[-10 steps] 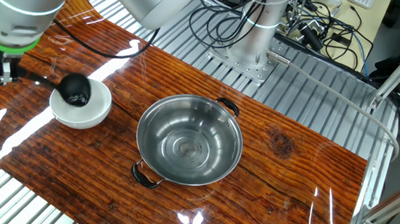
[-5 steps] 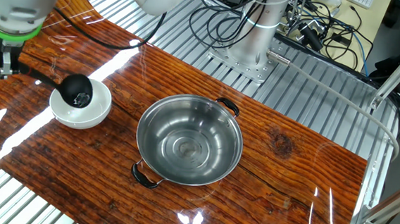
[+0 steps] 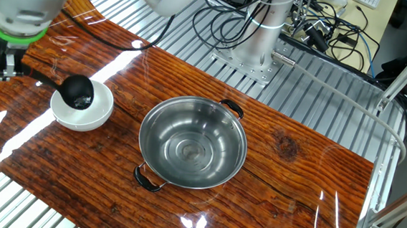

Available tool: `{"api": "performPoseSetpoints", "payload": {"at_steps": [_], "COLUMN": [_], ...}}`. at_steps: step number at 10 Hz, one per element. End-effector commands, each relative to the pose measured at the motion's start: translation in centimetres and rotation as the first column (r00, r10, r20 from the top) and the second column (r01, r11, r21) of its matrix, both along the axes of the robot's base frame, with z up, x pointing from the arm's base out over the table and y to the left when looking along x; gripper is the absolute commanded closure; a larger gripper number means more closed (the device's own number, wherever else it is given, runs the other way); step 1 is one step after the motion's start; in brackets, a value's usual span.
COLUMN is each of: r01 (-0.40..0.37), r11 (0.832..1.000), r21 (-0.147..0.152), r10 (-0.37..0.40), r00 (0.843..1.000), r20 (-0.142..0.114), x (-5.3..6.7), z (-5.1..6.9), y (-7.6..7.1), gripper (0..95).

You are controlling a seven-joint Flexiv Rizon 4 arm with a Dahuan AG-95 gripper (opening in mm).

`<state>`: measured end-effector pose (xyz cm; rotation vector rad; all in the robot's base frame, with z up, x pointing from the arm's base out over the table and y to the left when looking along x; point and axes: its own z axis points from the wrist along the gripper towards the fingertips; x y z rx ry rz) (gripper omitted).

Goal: Scoop water with a large spoon from one bowl to another

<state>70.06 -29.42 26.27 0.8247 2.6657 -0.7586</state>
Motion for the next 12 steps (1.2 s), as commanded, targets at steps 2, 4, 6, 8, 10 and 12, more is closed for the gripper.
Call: {"api": "performPoseSetpoints", "payload": {"at_steps": [2, 4, 6, 8, 10, 12], "r01": [-0.04, -0.043, -0.059, -0.079, -0.092, -0.091], "r11": [0.998, 0.997, 0.994, 0.991, 0.987, 0.986], "r21": [-0.051, -0.065, -0.088, -0.107, -0.128, -0.136], "r10": [0.038, 0.039, 0.053, 0.07, 0.079, 0.077], "r00": [0.999, 0.998, 0.996, 0.994, 0.992, 0.991], "r20": [-0.039, -0.048, -0.065, -0.084, -0.101, -0.111], "x": [0.23, 0.17, 0.09, 0.05, -0.01, -0.1], "z": [0.06, 0.16, 0.26, 0.31, 0.34, 0.35], "y": [0.1, 0.25, 0.45, 0.57, 0.71, 0.94], "gripper": [95.0, 95.0, 95.0, 95.0, 95.0, 95.0]}}
